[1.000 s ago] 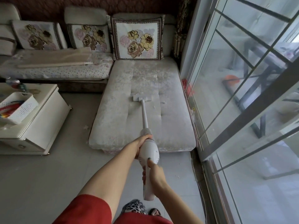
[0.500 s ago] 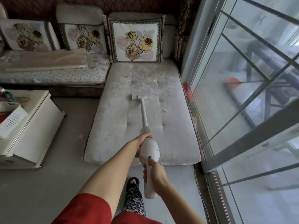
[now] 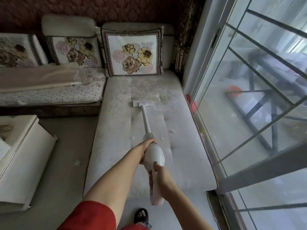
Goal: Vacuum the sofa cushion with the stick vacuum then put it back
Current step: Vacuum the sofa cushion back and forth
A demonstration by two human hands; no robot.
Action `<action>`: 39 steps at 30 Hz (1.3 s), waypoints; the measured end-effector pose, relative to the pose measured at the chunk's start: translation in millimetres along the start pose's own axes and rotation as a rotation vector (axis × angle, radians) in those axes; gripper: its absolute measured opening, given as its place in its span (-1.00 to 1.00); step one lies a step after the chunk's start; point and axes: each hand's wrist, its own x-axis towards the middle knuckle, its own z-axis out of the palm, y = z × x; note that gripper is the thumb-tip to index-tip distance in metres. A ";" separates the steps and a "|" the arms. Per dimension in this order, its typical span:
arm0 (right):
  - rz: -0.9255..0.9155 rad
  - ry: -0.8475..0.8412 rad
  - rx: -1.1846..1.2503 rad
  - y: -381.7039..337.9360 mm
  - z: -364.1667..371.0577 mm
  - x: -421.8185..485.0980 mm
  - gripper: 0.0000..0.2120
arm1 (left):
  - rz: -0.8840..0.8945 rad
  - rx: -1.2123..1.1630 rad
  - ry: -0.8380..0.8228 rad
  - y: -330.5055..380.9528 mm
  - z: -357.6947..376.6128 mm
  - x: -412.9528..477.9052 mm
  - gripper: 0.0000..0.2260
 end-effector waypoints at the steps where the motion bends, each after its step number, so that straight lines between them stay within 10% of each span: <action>1: -0.004 0.007 -0.012 -6.1 5.5 4.9 -0.67 | 0.006 0.010 -0.004 7.7 -5.0 3.5 -0.62; 18: 0.003 0.033 -0.017 -51.4 45.5 42.3 -0.65 | 0.024 -0.019 -0.068 63.3 -37.7 24.0 -0.65; 39: -0.031 -0.084 -0.076 66.8 -27.0 -56.1 -0.67 | 0.025 -0.047 0.020 -87.9 18.9 -30.0 -0.63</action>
